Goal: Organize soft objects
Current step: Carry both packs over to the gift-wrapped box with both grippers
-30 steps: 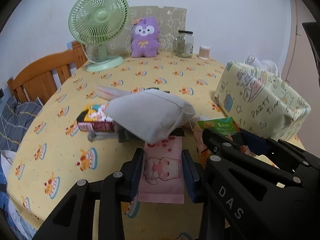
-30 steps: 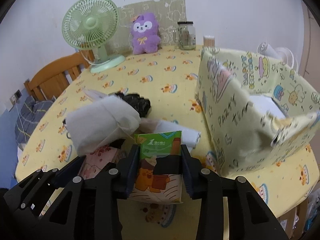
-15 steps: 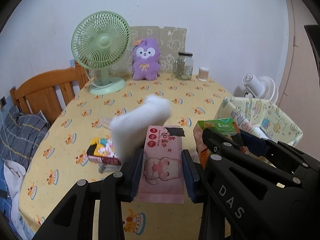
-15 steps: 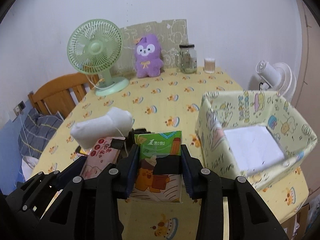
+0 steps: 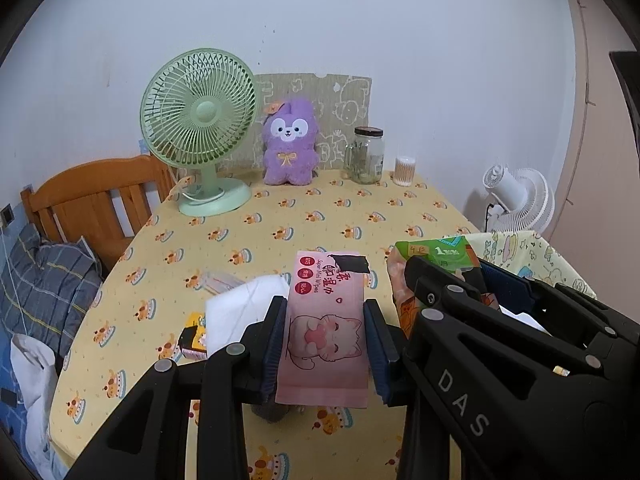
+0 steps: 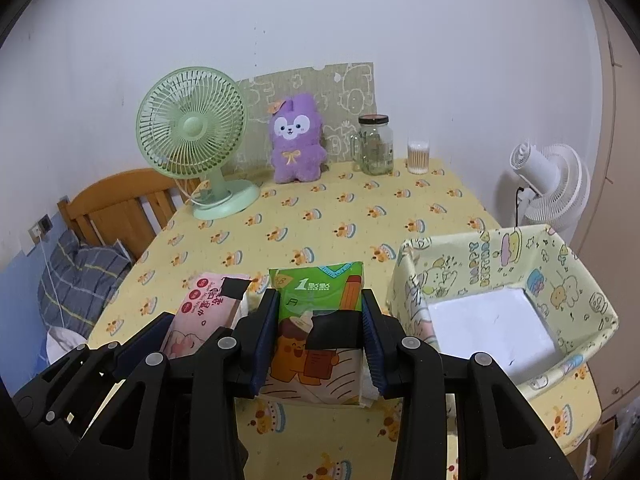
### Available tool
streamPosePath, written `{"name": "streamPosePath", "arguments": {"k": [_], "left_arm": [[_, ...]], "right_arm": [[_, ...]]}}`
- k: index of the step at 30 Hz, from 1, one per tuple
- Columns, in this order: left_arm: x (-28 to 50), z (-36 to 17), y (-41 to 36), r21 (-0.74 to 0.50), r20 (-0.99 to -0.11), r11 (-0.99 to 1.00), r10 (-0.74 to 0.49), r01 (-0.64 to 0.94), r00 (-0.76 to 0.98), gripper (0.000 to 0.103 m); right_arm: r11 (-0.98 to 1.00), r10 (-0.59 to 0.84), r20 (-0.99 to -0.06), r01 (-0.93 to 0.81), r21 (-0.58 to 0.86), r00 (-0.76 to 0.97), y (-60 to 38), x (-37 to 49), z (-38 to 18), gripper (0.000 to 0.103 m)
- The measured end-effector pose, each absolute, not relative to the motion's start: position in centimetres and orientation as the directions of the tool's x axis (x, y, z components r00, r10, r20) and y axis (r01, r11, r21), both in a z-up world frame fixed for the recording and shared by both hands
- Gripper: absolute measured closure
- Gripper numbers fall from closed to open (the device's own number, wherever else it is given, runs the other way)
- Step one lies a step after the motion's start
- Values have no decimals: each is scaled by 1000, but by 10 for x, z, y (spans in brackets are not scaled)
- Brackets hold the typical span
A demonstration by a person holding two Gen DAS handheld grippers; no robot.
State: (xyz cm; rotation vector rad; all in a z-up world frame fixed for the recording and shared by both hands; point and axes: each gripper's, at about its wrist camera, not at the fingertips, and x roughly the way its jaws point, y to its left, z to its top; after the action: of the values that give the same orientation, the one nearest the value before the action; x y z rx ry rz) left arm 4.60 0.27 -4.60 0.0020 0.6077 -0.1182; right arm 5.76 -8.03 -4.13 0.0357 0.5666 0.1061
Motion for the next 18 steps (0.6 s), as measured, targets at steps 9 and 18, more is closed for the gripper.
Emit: {"name": "streamPosePath", "arguments": {"k": [9, 18], "left_arm": [[48, -34, -15, -29, -551, 993, -114, 118, 826, 65], [49, -24, -36, -26, -530, 988, -141, 151, 836, 65]], "right_arm": [[995, 102, -520, -92, 45, 848, -95, 60, -27, 60], [997, 76, -498, -66, 36, 864, -119, 58, -15, 60]]}}
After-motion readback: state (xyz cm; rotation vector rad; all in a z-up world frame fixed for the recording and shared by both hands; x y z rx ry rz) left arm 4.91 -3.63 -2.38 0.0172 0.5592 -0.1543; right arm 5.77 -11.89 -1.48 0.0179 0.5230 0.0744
